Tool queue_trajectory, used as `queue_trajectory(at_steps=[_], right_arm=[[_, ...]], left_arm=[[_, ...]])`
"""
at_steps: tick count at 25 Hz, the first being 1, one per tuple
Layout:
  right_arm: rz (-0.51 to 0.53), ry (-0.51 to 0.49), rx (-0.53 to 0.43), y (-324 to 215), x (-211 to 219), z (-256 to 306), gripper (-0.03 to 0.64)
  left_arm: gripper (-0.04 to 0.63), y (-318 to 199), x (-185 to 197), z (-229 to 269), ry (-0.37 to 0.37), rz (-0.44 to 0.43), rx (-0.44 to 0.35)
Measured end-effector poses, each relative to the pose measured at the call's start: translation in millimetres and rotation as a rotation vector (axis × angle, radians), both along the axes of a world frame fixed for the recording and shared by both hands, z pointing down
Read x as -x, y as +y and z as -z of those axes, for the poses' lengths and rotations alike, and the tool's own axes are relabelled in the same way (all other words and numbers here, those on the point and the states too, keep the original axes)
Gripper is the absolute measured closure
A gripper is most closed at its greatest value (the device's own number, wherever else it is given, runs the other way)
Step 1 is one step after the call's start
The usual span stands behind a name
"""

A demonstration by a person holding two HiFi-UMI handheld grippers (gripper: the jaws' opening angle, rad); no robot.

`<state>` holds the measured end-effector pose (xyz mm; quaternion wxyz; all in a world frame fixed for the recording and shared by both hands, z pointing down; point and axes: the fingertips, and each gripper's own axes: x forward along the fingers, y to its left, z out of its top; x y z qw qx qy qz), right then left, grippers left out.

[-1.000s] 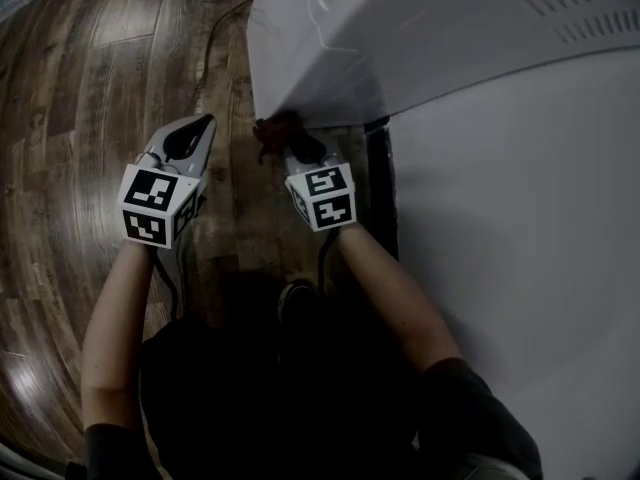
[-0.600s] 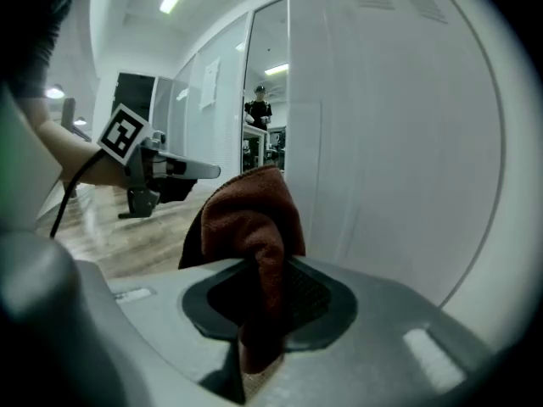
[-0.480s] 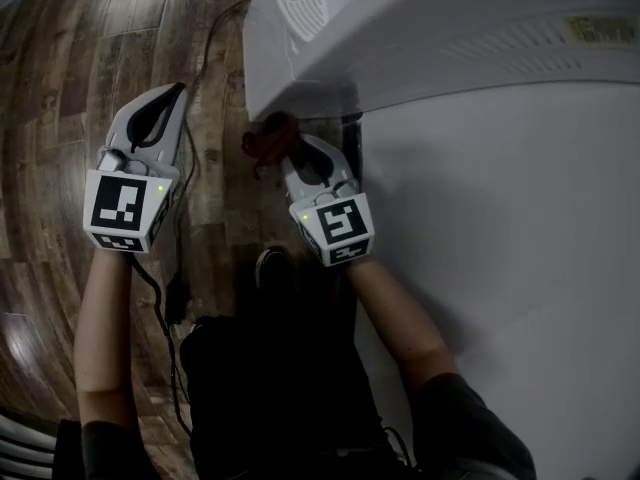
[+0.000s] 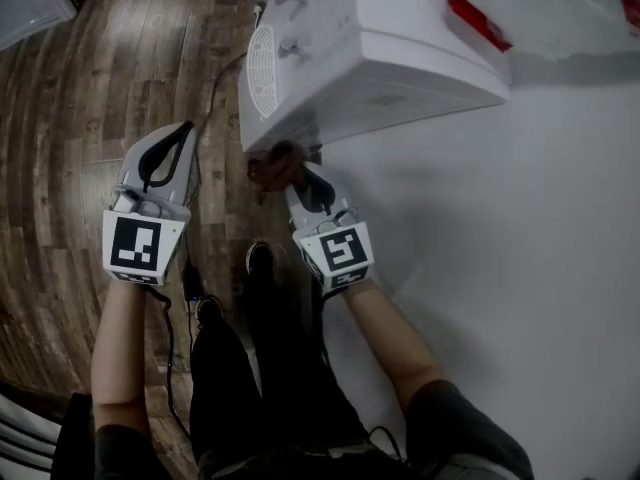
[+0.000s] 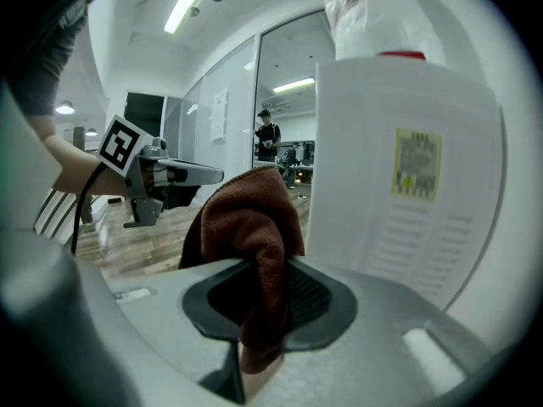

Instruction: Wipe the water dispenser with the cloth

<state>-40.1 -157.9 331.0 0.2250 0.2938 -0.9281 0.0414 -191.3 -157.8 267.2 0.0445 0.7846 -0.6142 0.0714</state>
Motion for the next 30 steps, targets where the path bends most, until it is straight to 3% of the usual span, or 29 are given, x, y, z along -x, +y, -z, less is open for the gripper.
queue_trajectory(at_steps=[6, 10, 18, 24, 30], right_arm=[[-0.056, -0.099, 0.019, 30, -2, 126, 0.555], [-0.092, -0.164, -0.036, 51, -6, 208, 0.555], [-0.187, -0.303, -0.107, 59, -23, 312, 0.555], [-0.275, -0.339, -0.128, 109, -48, 340, 0.555], [-0.349, -0.314, -0.099, 168, -80, 328, 0.555]], left_arm=[[0.575, 20, -15, 111, 0.005, -0.066, 0.018], [0.575, 38, -28, 183, -0.009, -0.108, -0.012], [0.575, 96, -51, 268, 0.091, -0.081, -0.05], [0.575, 162, -71, 281, 0.19, -0.112, -0.032], [0.575, 193, -75, 261, 0.203, -0.149, -0.007]])
